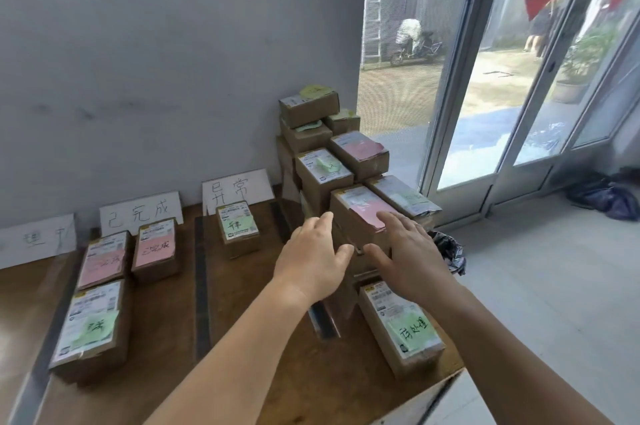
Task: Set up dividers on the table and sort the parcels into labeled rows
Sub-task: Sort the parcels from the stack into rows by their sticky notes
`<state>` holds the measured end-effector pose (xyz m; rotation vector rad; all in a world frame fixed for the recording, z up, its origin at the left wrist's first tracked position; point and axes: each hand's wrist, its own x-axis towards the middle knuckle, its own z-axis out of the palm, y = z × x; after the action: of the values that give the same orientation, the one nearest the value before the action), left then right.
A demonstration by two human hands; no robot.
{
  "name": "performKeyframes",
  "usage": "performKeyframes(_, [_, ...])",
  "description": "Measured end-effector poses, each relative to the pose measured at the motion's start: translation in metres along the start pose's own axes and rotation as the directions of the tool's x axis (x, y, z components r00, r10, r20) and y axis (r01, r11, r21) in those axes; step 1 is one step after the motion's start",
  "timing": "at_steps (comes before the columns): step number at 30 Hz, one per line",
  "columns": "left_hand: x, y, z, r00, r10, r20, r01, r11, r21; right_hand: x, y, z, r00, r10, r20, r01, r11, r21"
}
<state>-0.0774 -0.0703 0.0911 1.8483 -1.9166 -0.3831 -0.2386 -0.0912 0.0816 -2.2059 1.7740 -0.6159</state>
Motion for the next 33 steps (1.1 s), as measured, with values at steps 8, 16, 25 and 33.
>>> performKeyframes(8, [0.046,0.033,0.043,0.988,-0.147,0.051,0.150,0.987,-0.059,0.048,0.077,-0.014,0.996,0.088,0.018,-0.090,0.991,0.096])
performKeyframes(16, [0.074,0.041,0.078,0.919,-0.394,0.029,0.393,0.904,-0.172,0.095,0.126,-0.010,0.975,0.205,0.084,-0.220,0.940,0.262])
performKeyframes(25, [0.073,0.037,0.097,0.880,-0.468,0.076,0.470,0.839,-0.275,0.113,0.147,0.000,0.951,0.243,0.191,-0.301,0.872,0.386])
performKeyframes(33, [0.075,0.039,0.099,0.849,-0.524,0.069,0.513,0.786,-0.345,0.114,0.153,0.005,0.955,0.229,0.189,-0.293,0.829,0.476])
